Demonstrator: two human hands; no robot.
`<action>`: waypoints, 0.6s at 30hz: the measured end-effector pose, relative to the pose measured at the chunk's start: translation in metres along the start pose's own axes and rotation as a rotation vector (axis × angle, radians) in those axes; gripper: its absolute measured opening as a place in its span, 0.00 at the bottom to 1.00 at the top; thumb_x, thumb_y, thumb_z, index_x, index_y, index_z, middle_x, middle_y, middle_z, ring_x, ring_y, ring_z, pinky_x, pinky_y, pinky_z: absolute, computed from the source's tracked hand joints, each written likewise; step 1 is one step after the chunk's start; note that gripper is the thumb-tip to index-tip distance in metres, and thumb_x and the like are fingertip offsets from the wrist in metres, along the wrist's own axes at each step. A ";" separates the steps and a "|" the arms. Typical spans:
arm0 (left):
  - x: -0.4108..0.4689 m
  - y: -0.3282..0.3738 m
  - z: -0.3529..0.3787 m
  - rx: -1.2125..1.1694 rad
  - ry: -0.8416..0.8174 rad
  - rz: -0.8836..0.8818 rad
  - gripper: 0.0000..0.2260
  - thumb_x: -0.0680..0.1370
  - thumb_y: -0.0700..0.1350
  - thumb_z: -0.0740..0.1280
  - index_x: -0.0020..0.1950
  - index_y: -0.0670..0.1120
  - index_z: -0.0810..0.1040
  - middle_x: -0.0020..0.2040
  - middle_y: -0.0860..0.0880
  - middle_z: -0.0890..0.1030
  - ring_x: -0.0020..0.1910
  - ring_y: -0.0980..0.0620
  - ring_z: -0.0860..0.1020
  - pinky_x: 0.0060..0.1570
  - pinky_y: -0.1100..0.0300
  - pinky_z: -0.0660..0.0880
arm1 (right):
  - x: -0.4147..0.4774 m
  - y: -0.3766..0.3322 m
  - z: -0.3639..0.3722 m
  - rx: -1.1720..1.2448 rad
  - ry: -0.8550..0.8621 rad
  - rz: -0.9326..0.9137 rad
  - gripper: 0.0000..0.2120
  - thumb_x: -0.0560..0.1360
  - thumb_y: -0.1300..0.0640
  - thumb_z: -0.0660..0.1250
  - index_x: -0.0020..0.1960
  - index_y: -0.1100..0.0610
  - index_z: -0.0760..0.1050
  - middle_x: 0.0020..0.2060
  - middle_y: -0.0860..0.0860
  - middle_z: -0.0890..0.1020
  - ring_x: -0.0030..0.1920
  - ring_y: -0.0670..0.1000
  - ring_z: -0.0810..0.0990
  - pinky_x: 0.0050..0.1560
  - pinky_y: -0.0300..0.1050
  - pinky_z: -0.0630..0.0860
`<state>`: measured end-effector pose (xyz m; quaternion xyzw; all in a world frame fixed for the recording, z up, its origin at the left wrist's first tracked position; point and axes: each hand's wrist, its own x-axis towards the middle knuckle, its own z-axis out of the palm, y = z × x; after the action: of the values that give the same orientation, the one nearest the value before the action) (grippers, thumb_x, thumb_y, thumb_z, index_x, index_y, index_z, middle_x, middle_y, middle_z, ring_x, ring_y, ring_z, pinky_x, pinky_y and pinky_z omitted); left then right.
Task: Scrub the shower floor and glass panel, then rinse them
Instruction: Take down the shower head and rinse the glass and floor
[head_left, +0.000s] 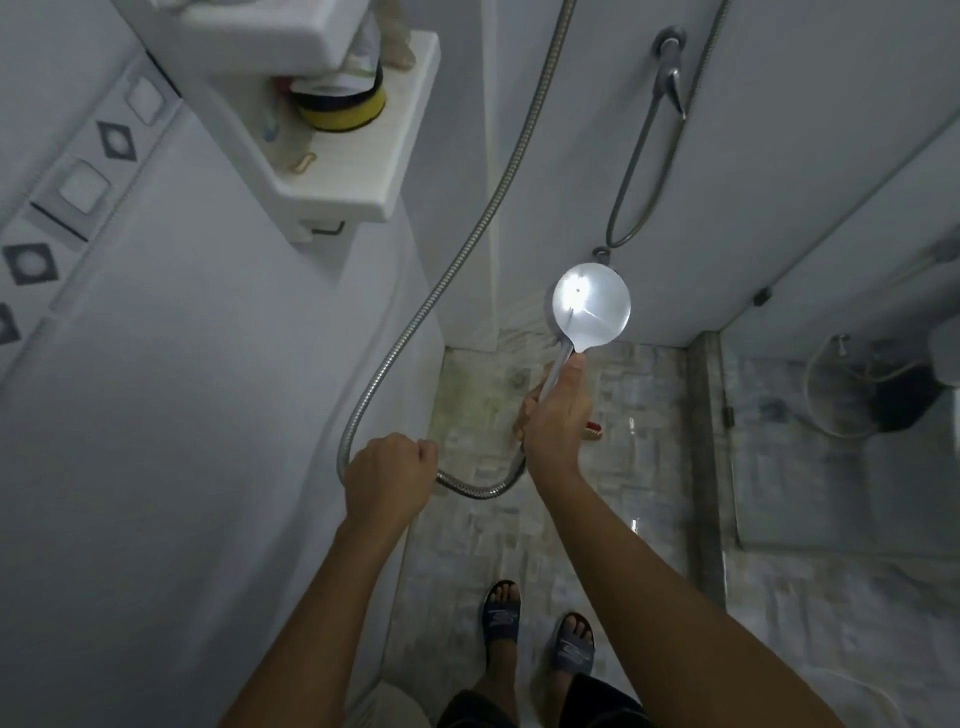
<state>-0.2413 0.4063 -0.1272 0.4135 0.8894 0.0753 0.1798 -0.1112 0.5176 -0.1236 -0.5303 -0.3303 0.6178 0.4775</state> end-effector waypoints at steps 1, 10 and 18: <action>0.005 -0.001 -0.002 -0.005 0.000 0.007 0.24 0.82 0.47 0.59 0.25 0.45 0.65 0.25 0.50 0.70 0.24 0.53 0.67 0.25 0.60 0.59 | 0.002 -0.001 0.003 0.005 0.006 0.011 0.21 0.83 0.41 0.51 0.42 0.56 0.68 0.27 0.53 0.64 0.23 0.49 0.65 0.23 0.38 0.65; 0.026 0.001 -0.007 0.010 -0.042 0.051 0.23 0.81 0.48 0.59 0.26 0.45 0.66 0.26 0.49 0.71 0.26 0.50 0.71 0.28 0.59 0.64 | 0.013 0.010 0.006 -0.015 0.152 -0.037 0.25 0.82 0.39 0.52 0.43 0.59 0.70 0.30 0.59 0.69 0.27 0.56 0.68 0.25 0.45 0.68; 0.027 0.027 0.006 -0.003 -0.106 0.129 0.23 0.81 0.49 0.60 0.25 0.46 0.66 0.27 0.50 0.71 0.30 0.48 0.75 0.31 0.57 0.69 | 0.017 0.003 -0.025 0.023 0.258 -0.050 0.23 0.83 0.41 0.51 0.45 0.59 0.70 0.27 0.54 0.69 0.26 0.54 0.70 0.22 0.40 0.68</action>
<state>-0.2361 0.4440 -0.1323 0.4731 0.8500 0.0663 0.2220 -0.0873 0.5302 -0.1372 -0.5915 -0.2723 0.5362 0.5371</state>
